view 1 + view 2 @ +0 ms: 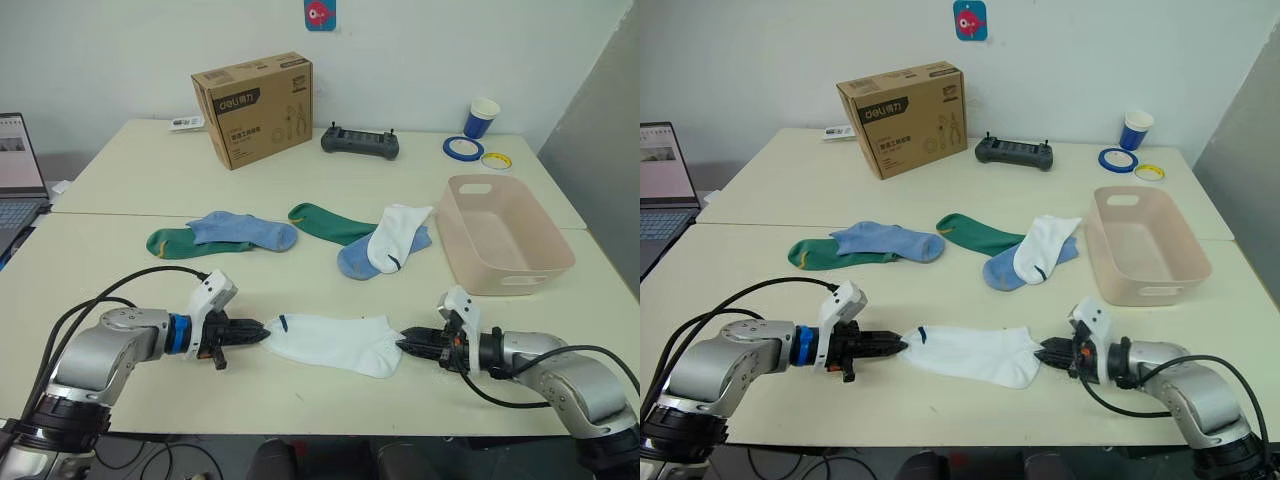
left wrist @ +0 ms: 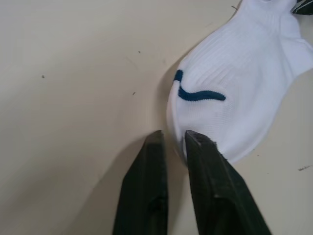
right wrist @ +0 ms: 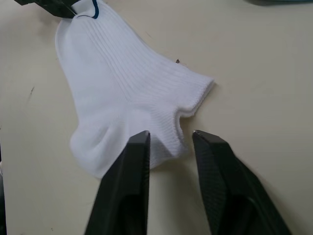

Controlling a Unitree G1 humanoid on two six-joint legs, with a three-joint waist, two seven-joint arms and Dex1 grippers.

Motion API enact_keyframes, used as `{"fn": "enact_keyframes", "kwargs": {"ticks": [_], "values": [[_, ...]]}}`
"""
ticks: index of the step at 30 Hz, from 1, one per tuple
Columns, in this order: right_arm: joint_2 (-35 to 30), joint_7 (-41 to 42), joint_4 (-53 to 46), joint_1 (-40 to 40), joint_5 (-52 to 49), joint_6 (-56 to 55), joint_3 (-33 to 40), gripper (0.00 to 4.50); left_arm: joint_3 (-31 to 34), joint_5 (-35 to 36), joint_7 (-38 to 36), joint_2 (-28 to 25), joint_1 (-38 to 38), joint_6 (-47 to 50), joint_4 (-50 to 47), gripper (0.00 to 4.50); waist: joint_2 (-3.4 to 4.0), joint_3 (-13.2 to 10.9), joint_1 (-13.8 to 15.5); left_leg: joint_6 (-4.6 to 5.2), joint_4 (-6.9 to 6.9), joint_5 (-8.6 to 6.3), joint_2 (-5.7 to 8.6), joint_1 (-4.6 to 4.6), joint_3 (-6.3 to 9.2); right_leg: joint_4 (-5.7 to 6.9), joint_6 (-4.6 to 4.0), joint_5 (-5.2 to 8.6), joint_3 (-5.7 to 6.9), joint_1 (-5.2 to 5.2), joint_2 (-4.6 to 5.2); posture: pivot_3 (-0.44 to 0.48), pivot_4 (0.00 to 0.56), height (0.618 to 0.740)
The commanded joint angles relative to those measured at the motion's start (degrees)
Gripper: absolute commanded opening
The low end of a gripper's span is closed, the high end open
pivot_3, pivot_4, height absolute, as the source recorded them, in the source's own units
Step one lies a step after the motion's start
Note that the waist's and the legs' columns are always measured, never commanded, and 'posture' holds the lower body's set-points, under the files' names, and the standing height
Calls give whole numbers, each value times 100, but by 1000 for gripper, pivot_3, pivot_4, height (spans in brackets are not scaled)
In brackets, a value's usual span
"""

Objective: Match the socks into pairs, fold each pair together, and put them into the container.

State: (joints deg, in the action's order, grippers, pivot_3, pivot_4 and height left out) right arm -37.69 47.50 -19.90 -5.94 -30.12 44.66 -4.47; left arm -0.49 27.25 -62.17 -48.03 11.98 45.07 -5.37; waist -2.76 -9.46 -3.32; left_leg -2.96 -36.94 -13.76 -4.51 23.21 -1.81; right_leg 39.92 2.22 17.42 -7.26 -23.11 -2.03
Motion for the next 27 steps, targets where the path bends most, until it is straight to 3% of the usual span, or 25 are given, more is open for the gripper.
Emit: {"fn": "enact_keyframes", "kwargs": {"ticks": [1, 3, 12, 15, 21, 23, 27], "values": [[-161, 126, -352, -39, -243, -46, 391, 2849, 236, -108, -96, -147, 128, -469, 190, 2174, 1, 0, 1, 0, 0, 0, 0, 0, 0, 0, 0, 0, 0, 1, 0, 0, 150, 740], [-230, 249, -525, -75, -389, -75, 497, 3523, 343, -114, -308, -129, 241, -995, 318, 2758, 3, -3, 2, 0, -1, 0, 0, -1, 2, 2, 0, -1, 2, 0, 0, 0, 150, 740], [-180, 426, -513, -393, 431, -1164, -215, 3523, 113, 37, -964, 206, 686, -1783, 165, 2758, 4, -3, -2, -1, -1, 0, 1, 14, 1, -2, -1, 1, 4, -7, -1, 0, 150, 740], [13, 448, -242, -729, 1072, -1811, -827, 2898, -351, -194, -1357, 369, 648, -2434, -183, 2133, 4, -3, 1, -1, -1, 1, 0, 16, 3, -2, -2, 1, 6, -8, -2, 0, 150, 740], [333, 590, 401, -1009, 1745, -2539, -1493, 719, -998, -813, -1468, 596, 614, -3343, -67, 144, 5, -4, 13, -1, -3, 1, 0, 18, 3, -2, -3, 1, 7, -8, -2, 0, 150, 740], [521, 543, 623, -1066, 1932, -2672, -1684, 35, -1209, -1196, -1330, 760, 628, -3799, 200, 0, 7, -4, 14, -1, -4, 1, 1, 17, 3, -1, -4, 1, 5, -7, -2, 0, 150, 740], [636, 540, 829, -1037, 2188, -2852, -1815, 35, -1321, -1438, -1282, 897, 605, -4148, 501, 0, 7, -4, 19, -1, -7, 1, 0, 18, 3, 2, -4, 0, 6, -7, -2, 0, 150, 740]]}}
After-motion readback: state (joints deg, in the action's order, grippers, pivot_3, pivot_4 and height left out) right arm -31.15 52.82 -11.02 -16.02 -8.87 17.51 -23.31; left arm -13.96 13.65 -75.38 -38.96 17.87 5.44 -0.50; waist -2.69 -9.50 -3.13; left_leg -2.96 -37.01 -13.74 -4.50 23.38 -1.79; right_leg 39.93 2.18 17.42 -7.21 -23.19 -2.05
